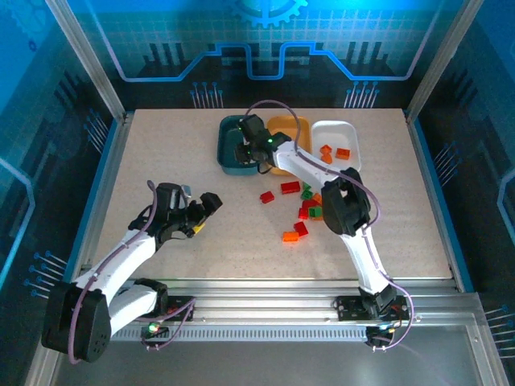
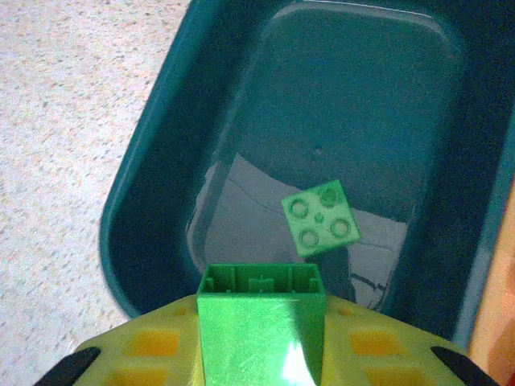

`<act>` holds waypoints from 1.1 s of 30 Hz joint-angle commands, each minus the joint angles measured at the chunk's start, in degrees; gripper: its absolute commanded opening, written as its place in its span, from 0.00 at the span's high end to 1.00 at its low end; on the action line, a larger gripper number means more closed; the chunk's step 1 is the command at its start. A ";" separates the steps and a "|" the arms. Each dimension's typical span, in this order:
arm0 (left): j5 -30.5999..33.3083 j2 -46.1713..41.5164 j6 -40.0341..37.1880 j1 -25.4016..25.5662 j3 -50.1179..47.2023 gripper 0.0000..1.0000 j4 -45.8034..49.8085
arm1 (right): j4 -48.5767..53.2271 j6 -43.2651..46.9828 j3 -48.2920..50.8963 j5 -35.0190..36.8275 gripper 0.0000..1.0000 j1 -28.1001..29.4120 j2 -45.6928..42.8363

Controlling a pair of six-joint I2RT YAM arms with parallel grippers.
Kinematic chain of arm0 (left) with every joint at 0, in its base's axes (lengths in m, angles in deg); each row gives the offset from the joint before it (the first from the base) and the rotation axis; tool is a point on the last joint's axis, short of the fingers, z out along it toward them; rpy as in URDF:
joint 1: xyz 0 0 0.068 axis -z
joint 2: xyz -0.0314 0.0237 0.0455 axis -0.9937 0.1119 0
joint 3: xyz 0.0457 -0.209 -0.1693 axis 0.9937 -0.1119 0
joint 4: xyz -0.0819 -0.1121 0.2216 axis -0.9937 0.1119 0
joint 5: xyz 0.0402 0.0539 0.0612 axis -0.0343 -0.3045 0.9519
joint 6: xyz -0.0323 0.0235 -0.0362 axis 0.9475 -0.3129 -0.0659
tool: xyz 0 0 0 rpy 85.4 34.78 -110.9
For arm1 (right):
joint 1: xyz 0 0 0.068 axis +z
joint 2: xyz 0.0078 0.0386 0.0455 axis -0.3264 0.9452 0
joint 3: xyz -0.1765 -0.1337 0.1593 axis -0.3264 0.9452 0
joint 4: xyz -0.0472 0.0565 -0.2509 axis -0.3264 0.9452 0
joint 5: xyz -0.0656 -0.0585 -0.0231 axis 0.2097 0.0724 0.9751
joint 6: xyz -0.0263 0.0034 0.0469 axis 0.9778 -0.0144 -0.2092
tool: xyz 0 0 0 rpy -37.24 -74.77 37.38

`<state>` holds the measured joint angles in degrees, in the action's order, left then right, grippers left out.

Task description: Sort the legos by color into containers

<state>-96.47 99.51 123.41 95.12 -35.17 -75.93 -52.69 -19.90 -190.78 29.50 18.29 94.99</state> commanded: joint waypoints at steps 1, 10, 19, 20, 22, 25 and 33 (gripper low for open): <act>-3.50 -1.21 -1.43 -0.39 0.89 0.01 -1.30 | 6.12 1.98 -7.67 -0.39 0.60 -0.86 3.22; -5.14 -1.46 -1.41 0.11 0.90 0.01 -4.15 | 7.44 2.58 -6.13 1.82 0.40 -1.24 -4.91; 4.61 4.53 -5.60 15.25 4.87 0.01 -3.31 | 1.16 -3.58 36.17 11.19 0.38 -1.88 -32.03; 5.73 6.54 -6.52 17.35 6.33 0.01 -2.52 | 1.36 -3.93 40.18 11.43 0.38 -2.52 -34.36; 6.86 10.35 -8.09 20.23 9.10 0.01 -1.95 | 1.32 -4.08 46.85 10.79 0.38 -4.08 -38.15; 7.47 14.56 -8.42 22.80 11.71 0.01 -3.42 | 0.70 -3.22 54.07 7.50 0.39 -7.42 -42.10; 6.91 19.70 -7.32 24.65 14.69 0.01 -5.27 | 1.32 -0.48 59.92 4.70 0.40 -11.03 -40.63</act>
<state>-90.48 118.79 117.03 119.28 -21.83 -80.39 -50.61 -21.65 -131.68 35.95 8.00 54.18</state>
